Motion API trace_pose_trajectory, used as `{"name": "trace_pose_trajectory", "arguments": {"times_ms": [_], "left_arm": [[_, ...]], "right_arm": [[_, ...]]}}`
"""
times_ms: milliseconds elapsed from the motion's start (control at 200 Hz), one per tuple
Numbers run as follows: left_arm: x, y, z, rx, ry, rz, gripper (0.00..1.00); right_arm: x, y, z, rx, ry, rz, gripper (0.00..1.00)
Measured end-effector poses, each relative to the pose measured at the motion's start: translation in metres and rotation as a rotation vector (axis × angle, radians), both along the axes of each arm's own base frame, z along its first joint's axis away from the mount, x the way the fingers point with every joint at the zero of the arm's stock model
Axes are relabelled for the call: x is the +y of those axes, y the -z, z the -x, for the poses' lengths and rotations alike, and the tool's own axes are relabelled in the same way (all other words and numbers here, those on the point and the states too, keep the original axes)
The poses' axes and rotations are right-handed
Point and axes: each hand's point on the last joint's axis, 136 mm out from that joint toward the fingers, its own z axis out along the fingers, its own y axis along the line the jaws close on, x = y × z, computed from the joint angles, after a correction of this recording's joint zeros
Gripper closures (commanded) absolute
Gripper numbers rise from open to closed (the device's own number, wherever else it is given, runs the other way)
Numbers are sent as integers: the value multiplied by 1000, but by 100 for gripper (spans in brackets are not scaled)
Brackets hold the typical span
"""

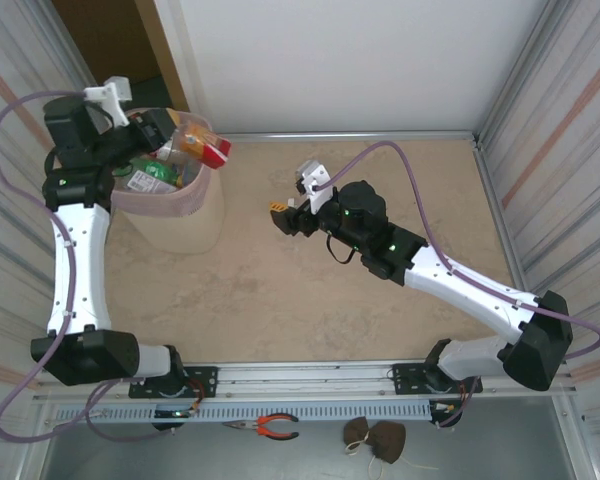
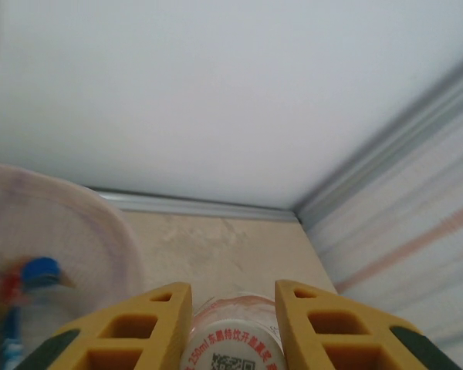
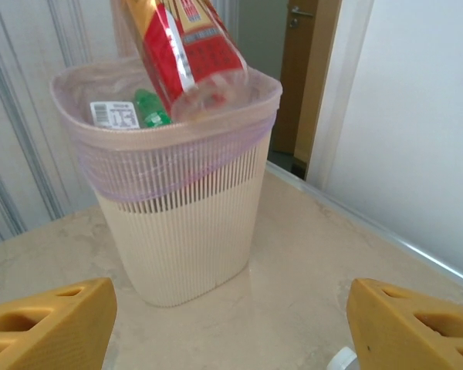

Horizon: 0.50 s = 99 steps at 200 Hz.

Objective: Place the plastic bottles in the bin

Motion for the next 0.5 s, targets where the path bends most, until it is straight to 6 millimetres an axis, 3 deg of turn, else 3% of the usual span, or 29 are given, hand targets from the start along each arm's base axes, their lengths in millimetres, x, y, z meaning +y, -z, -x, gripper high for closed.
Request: {"name": "trace_pose_trajectory", "arguments": {"times_ms": [130, 296, 496], "left_arm": [[32, -11, -6, -51, -113, -48, 79], [44, -26, -14, -134, -163, -126, 80], [59, -10, -40, -146, -206, -204, 81]], "right_arm": [[-1, 7, 0, 12, 5, 15, 23], [-2, 11, -1, 18, 10, 22, 23], [-3, 13, -1, 23, 15, 29, 23]]}}
